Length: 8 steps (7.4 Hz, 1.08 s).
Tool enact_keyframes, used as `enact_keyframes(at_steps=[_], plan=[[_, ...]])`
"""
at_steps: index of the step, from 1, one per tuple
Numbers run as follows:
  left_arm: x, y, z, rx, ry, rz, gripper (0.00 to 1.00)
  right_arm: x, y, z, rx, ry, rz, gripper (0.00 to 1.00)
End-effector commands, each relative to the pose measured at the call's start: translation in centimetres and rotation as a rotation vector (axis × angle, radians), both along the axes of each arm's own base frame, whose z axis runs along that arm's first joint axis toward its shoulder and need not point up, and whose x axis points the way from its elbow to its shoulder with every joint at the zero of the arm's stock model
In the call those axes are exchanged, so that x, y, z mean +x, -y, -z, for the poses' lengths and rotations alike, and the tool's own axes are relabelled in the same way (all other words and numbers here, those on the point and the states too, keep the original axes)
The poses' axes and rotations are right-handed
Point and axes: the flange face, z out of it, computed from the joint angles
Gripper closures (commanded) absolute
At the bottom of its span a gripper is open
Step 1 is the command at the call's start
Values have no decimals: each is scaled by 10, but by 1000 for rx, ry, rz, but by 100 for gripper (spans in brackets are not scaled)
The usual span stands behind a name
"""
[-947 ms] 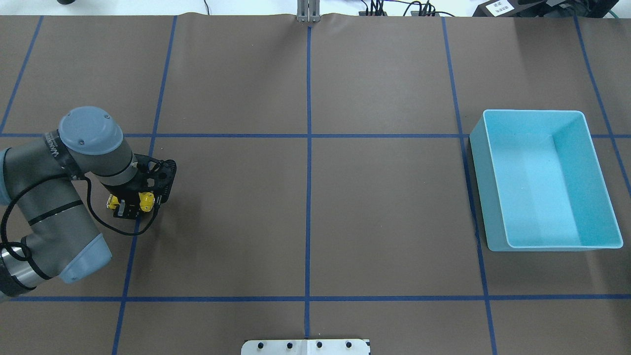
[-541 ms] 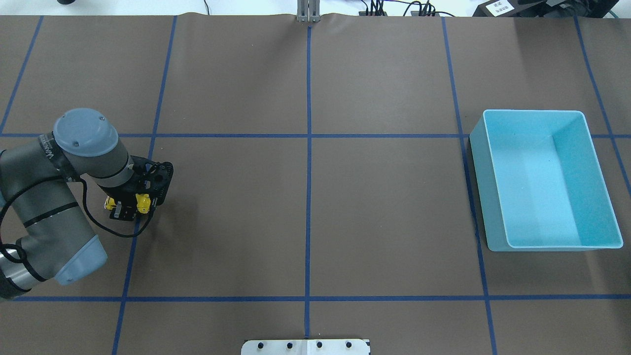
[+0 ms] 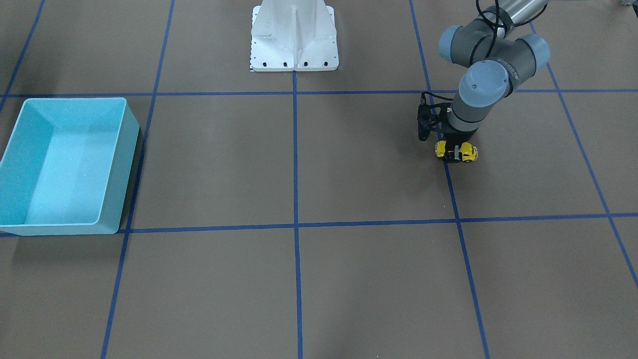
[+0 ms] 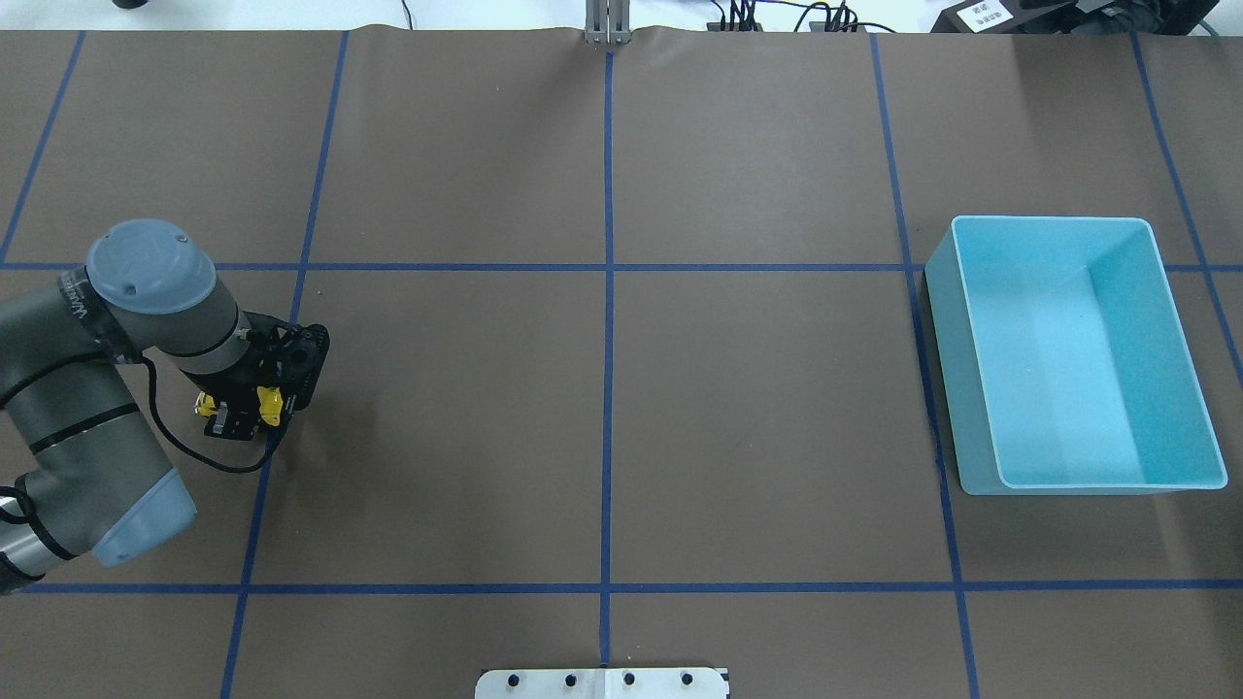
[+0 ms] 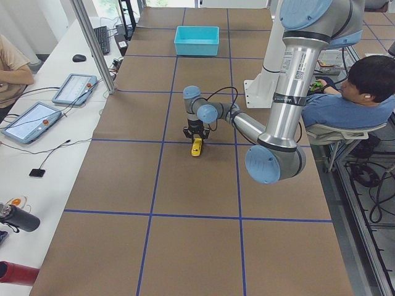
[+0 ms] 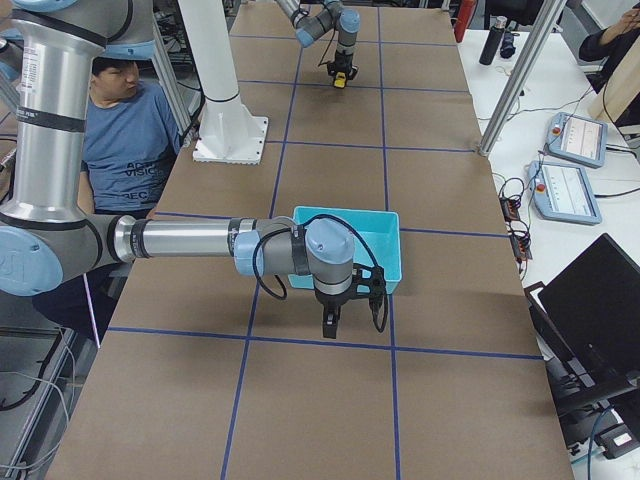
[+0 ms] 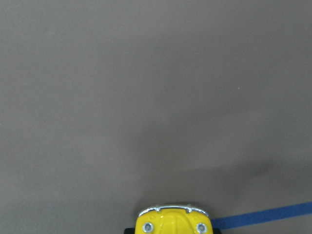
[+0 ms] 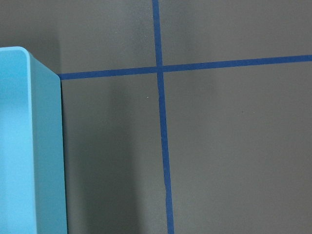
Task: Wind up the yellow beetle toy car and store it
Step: 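Drag the car back toward the robot with the left gripper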
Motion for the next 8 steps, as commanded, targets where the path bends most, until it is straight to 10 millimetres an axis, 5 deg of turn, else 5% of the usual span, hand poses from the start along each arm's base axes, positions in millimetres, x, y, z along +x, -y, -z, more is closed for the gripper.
enact_keyframes(at_steps=[1, 8], plan=[[-5, 1, -3, 11, -10, -9, 100, 1, 0, 0, 0, 0, -1, 0], [-19, -6, -11, 22, -13, -15, 100, 0, 0, 0, 0, 0, 0, 0]])
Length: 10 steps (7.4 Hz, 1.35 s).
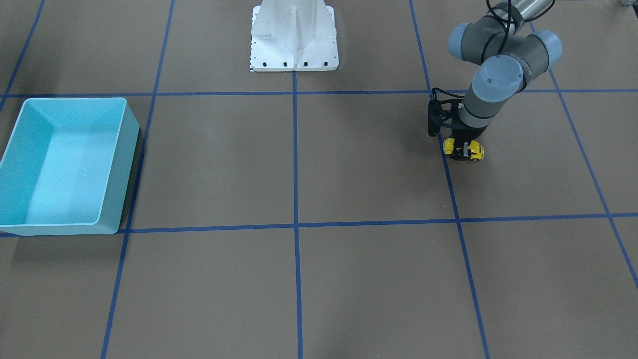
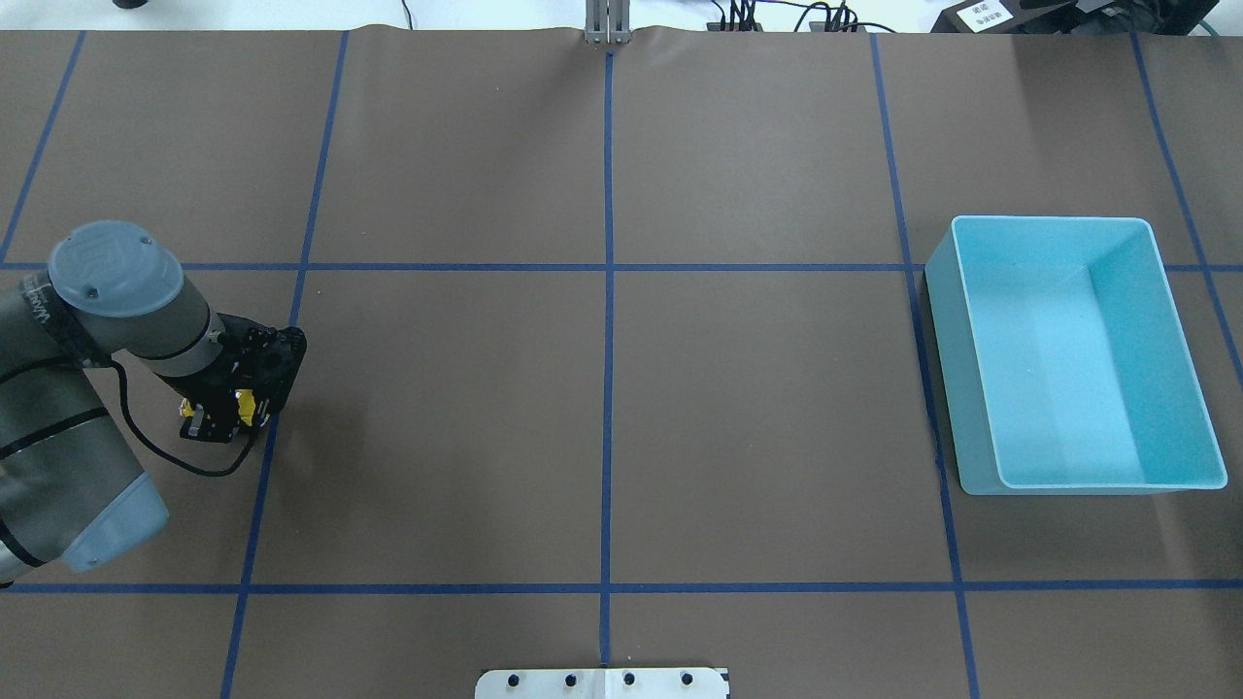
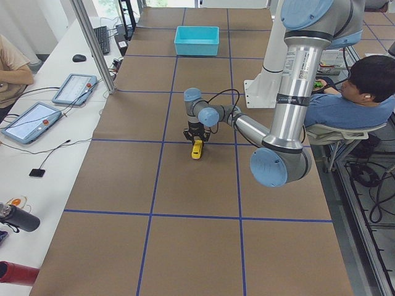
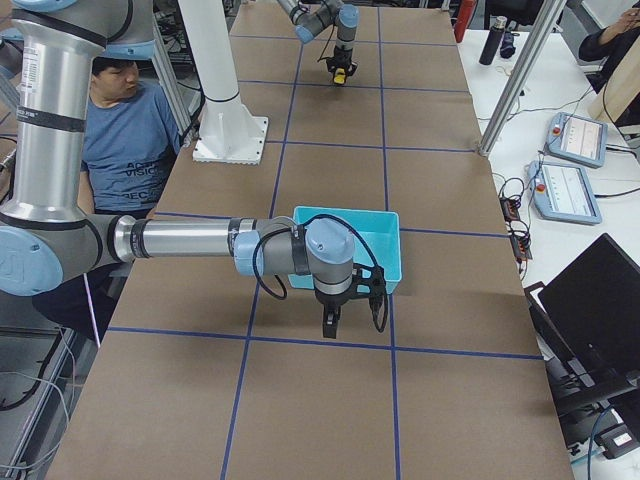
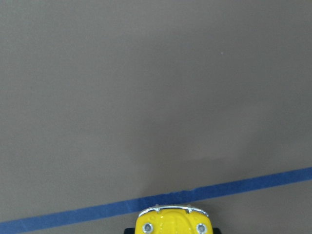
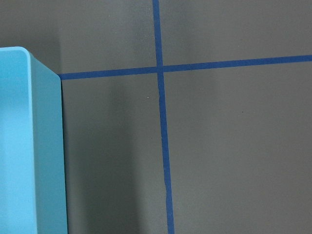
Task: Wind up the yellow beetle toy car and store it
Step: 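Roll the car away from the robot again with the left gripper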
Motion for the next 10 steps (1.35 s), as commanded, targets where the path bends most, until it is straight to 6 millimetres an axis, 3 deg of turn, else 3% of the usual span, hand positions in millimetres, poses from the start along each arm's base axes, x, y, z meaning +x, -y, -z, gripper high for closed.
enact_keyframes(at_steps=[1, 3, 5, 8, 10], plan=[[-1, -1, -2, 2, 1, -5, 100, 0, 0, 0, 0, 0, 0, 0], [-2, 0, 6, 8, -7, 3, 100, 0, 0, 0, -2, 0, 0, 0], [-17, 19, 18, 13, -13, 64, 100, 0, 0, 0, -2, 0, 0, 0], [-2, 33, 54, -69, -49, 216, 100, 0, 0, 0, 0, 0, 0, 0], [28, 58, 63, -79, -44, 221, 100, 0, -2, -1, -5, 0, 0, 0]])
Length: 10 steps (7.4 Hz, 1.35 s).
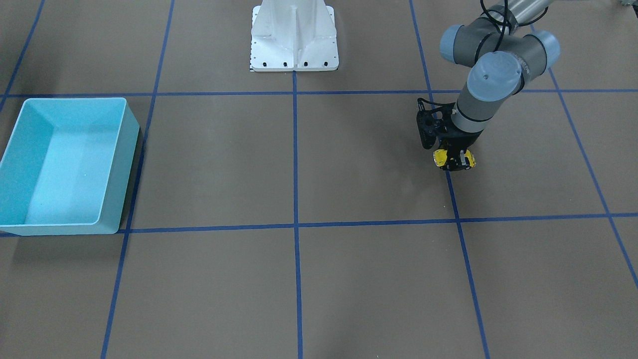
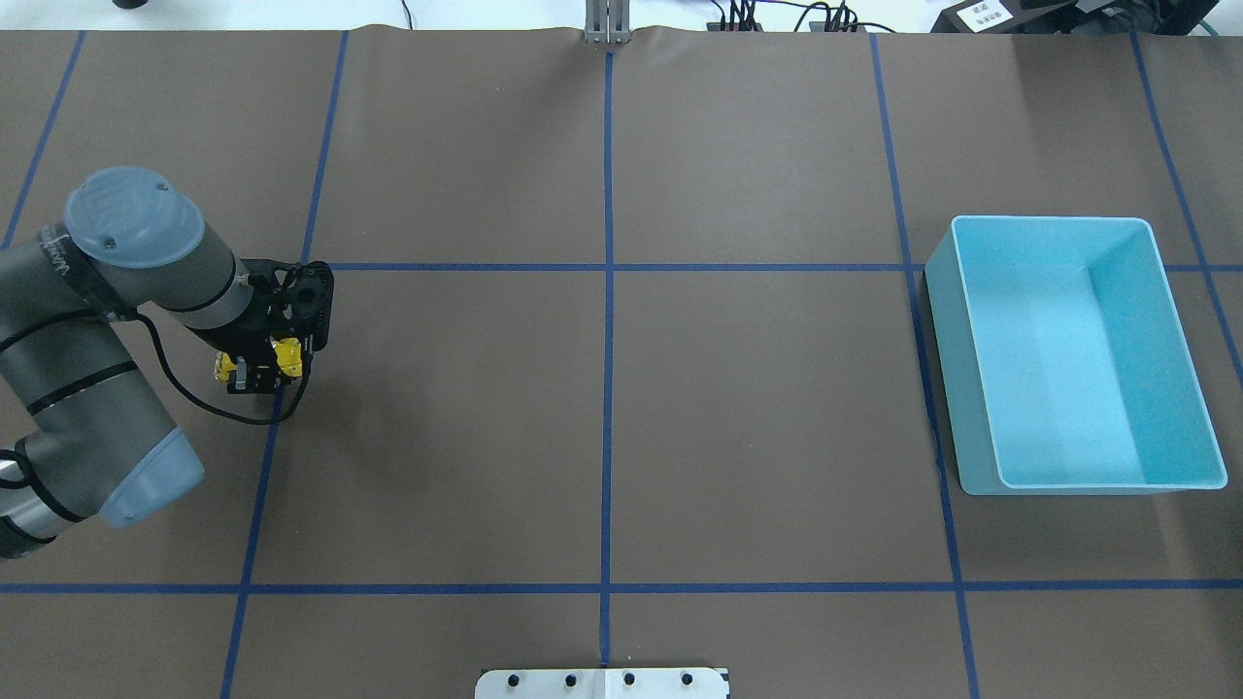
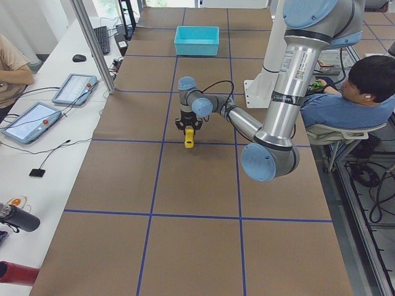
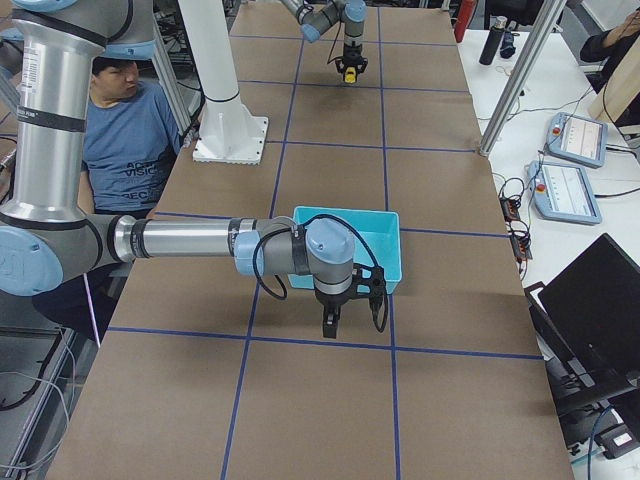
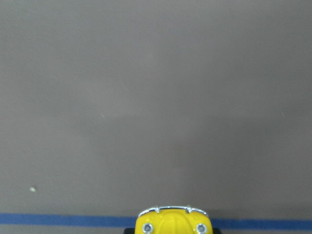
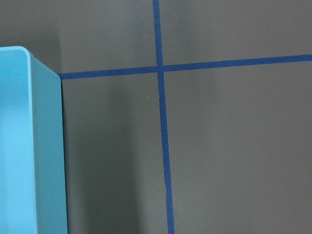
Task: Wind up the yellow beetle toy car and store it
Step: 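Roll the car away from the robot again with the left gripper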
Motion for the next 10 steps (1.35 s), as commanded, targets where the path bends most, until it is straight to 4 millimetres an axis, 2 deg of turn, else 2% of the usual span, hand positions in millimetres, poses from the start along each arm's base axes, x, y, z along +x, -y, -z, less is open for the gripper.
enact_keyframes(at_steps=[1, 6, 10], plan=[[24, 20, 7, -12, 4, 6, 100, 0, -3, -1, -3, 0, 0, 0], [26, 28, -4, 6, 20, -37, 100, 0, -4, -2, -4, 0, 0, 0], [27, 30, 5, 24, -8, -33, 100, 0, -5, -3, -7, 0, 0, 0]])
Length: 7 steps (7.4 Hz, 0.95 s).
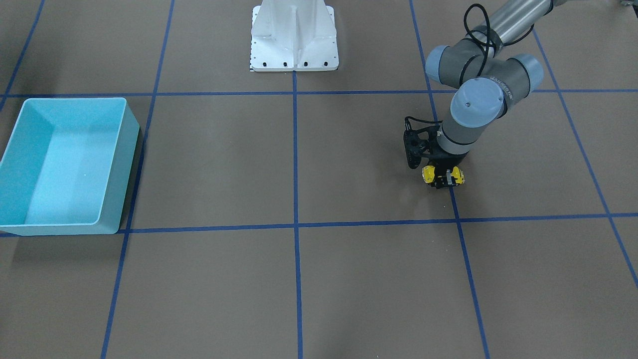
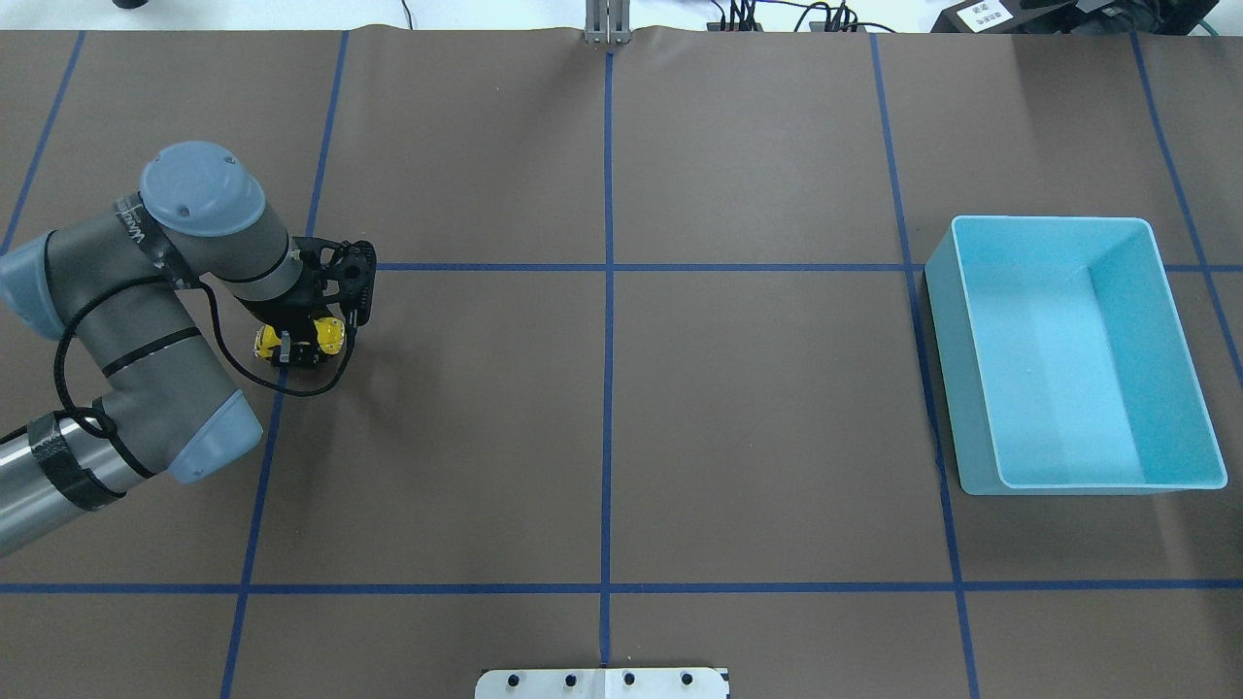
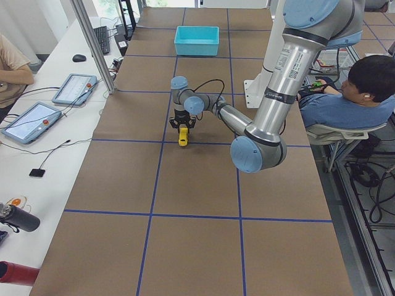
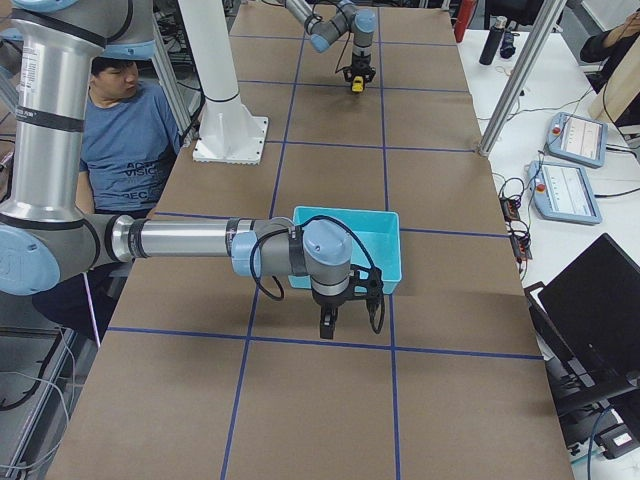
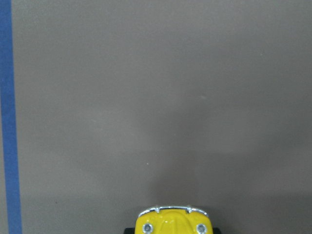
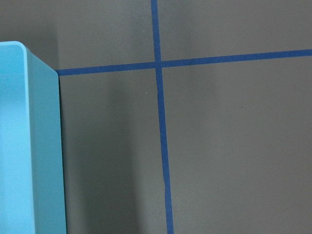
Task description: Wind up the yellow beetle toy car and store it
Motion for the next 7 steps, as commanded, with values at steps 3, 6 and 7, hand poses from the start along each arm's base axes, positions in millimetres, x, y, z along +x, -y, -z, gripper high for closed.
enact_keyframes(at_steps=[3, 6, 7], plan=[[2, 0, 3, 20, -22, -2, 100, 0, -1, -1, -3, 0, 0, 0], [4, 0, -2, 22, -28, -6, 100, 0, -3, -2, -4, 0, 0, 0], [3, -1, -4, 26, -32, -6, 100, 0, -3, -2, -4, 0, 0, 0]])
